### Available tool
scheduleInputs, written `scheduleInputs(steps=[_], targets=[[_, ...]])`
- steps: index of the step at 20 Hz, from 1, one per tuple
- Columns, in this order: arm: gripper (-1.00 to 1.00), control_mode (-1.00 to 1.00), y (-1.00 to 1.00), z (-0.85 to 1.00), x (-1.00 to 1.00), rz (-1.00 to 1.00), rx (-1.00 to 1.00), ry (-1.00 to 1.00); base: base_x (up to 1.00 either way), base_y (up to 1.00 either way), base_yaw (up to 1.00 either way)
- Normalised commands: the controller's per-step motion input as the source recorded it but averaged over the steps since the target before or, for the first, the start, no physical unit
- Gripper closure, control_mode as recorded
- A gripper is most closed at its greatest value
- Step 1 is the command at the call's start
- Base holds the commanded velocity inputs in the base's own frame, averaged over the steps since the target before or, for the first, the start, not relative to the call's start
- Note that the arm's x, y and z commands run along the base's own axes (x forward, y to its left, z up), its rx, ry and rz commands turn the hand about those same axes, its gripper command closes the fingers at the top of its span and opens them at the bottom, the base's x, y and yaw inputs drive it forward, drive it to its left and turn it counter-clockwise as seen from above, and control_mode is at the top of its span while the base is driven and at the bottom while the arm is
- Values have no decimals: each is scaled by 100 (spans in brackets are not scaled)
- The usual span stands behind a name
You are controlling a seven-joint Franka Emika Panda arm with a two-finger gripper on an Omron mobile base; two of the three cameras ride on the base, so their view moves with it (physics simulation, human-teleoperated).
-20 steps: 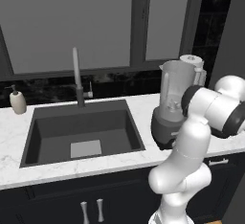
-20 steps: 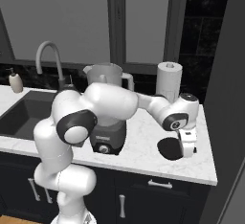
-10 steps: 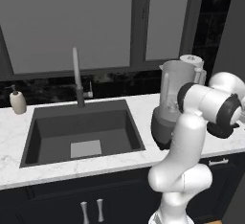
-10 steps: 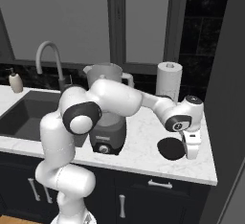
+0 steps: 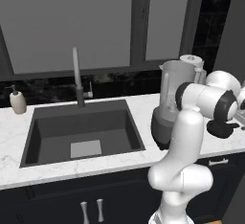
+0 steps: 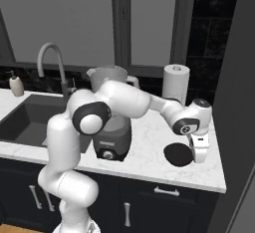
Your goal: Close the lid blender by securely placing the lid on top.
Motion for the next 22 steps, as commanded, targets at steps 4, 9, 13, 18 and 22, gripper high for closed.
scheduleInputs(steps=[4, 9, 13, 18, 22], targets=[[-100, -100, -1, -24, 19, 0, 0, 0, 0, 0, 0], [-100, -100, -7, -20, 15, 0, 0, 0, 0, 0, 0], [-100, -100, -23, -22, 6, 0, 0, 0, 0, 0, 0], [-100, -100, -23, -14, 2, 0, 0, 0, 0, 0, 0], [-100, -100, -1, -1, 8, 0, 0, 0, 0, 0, 0]])
